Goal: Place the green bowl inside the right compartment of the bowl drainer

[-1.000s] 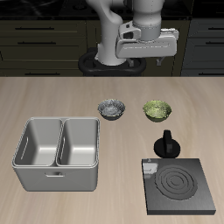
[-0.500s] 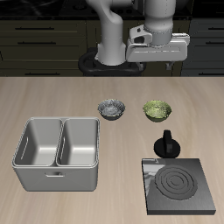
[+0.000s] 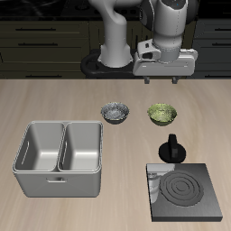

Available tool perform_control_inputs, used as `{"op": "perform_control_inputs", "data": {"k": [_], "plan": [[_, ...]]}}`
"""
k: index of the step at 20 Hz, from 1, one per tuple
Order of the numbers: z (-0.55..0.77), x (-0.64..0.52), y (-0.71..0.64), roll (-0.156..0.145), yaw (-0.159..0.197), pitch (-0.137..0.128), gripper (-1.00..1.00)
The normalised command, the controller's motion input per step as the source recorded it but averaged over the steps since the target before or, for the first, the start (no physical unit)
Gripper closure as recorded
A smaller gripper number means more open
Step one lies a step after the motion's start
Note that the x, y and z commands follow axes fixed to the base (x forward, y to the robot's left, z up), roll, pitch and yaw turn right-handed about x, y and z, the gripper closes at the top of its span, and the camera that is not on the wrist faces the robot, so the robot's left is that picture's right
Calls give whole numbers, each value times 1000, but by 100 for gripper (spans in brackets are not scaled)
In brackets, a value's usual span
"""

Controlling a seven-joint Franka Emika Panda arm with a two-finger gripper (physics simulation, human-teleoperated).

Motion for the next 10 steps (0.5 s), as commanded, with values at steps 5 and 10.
{"op": "perform_control_inputs", "data": {"k": [5,10], "plan": [[-505,-16,-18,-26,24,27,-100],[-429,-22,-24,-4,-18,40,-100]]}}
